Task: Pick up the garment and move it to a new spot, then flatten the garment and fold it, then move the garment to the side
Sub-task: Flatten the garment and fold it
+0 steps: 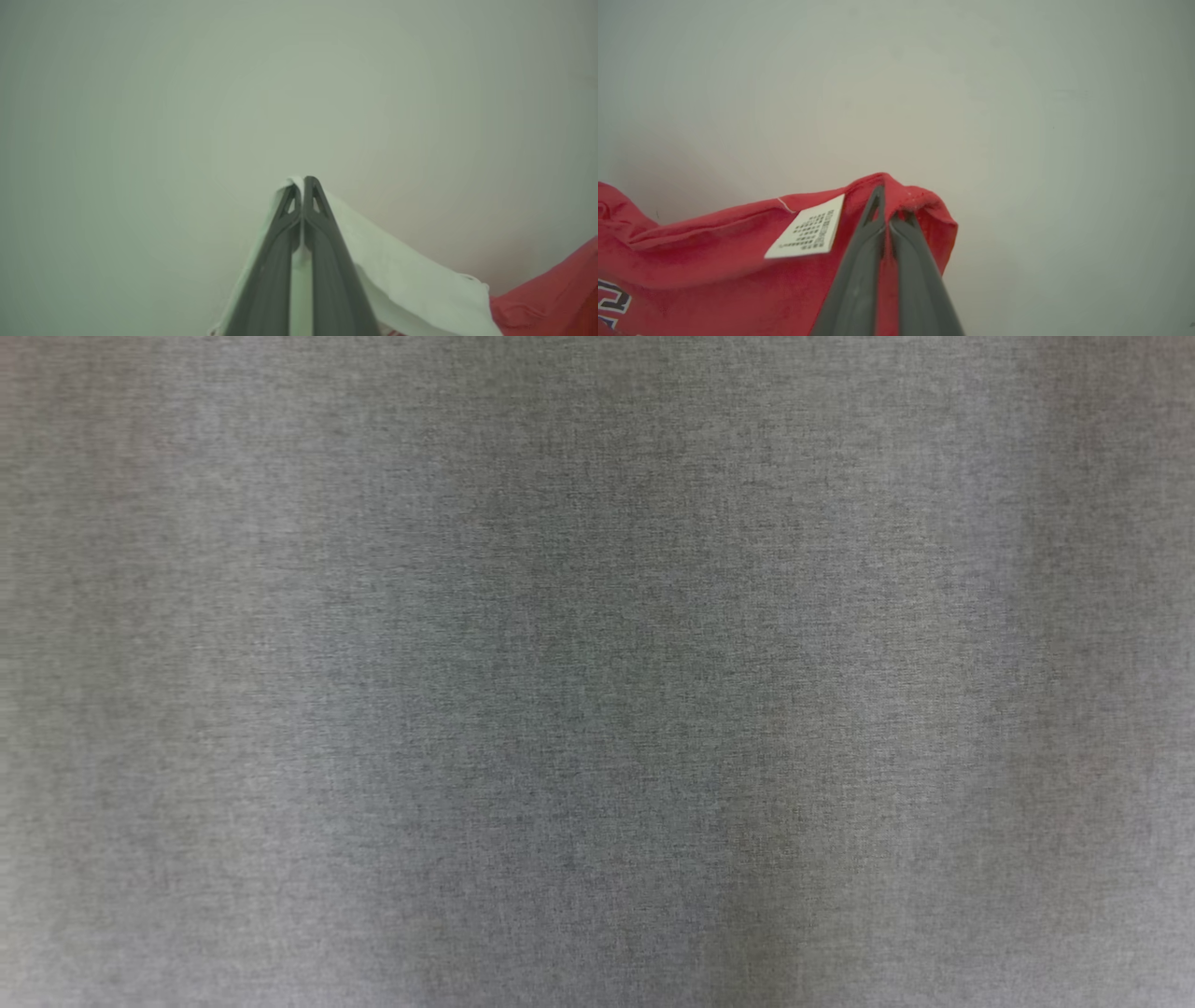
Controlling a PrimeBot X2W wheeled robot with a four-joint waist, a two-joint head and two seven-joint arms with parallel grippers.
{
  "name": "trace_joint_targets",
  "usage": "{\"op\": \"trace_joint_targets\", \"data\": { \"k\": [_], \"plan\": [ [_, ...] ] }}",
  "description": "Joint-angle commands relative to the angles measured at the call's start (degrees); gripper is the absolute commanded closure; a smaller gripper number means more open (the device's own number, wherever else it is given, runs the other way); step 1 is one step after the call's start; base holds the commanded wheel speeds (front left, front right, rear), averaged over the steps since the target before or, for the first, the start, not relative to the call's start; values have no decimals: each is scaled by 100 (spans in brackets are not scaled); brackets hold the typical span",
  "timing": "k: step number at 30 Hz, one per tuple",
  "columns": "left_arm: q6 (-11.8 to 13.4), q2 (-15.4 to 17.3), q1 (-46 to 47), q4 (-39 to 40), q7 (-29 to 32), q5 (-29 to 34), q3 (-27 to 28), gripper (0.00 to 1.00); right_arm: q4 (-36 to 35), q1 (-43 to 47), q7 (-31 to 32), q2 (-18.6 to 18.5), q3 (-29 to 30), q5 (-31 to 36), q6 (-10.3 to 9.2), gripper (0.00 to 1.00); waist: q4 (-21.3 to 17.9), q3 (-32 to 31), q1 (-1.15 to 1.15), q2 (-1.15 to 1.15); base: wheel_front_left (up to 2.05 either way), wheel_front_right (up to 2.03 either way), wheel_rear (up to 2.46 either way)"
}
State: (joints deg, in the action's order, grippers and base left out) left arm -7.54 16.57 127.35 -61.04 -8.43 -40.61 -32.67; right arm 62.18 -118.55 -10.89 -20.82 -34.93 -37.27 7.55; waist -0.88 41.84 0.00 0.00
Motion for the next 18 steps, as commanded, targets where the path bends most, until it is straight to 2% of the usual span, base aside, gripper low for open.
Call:
{"op": "trace_joint_targets", "data": {
  "k": [1, 7, 11, 14, 17, 18],
  "plan": [
    [11, -39, -218, 110, -26, -44, -121, 100, -55, 144, -57, -3, -87, -65, -16, 100, 30, -50, 0, 0, 0, 0, 0],
    [12, 266, -1240, 761, -328, -548, -375, 100, -528, 996, -299, -114, -397, -484, -16, 100, 10, -444, 0, 0, 0, 0, 0],
    [11, 553, -2281, 1340, -492, -906, -481, 100, -1048, 2008, -387, -245, -661, -775, -16, 100, -63, -840, 0, 0, 0, 0, 0],
    [11, 774, -3244, 1819, -591, -1120, -406, 100, -1463, 2673, -431, -401, -702, -941, -16, 100, -109, -1136, 0, 0, 0, 0, 0],
    [155, 947, -4232, 2449, -650, -1241, -281, 100, -1943, 3399, -434, -543, -638, -991, -16, 100, -110, -1390, 0, 0, 0, 0, 0],
    [155, 947, -4232, 2449, -650, -1241, -281, 100, -1943, 3399, -434, -543, -638, -991, -16, 100, -110, -1390, 0, 0, 0, 0, 0]
  ]
}}
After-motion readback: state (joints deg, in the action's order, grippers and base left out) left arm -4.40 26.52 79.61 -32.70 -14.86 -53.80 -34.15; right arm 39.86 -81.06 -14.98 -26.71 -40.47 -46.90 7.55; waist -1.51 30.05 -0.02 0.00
